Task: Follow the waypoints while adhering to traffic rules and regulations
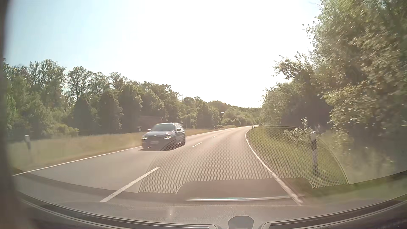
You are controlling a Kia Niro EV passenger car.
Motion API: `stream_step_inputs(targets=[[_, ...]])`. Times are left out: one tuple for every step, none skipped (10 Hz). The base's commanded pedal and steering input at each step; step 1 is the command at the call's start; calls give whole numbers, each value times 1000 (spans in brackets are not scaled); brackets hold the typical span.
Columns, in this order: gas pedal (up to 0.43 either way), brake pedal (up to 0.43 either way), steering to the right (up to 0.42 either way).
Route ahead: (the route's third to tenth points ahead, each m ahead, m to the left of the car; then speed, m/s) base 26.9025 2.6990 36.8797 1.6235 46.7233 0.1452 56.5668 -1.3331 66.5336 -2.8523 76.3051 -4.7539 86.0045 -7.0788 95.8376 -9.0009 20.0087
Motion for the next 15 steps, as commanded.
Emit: stream_step_inputs(targets=[[177, 6, 22], [177, 6, 21], [177, 6, 22], [189, 6, 22], [197, 6, 22], [220, 6, 22], [220, 6, 22], [228, 6, 21], [228, 6, 21], [240, 6, 21], [240, 6, 21], [240, 6, 21], [240, 6, 21], [240, 6, 20], [240, 6, 20]])
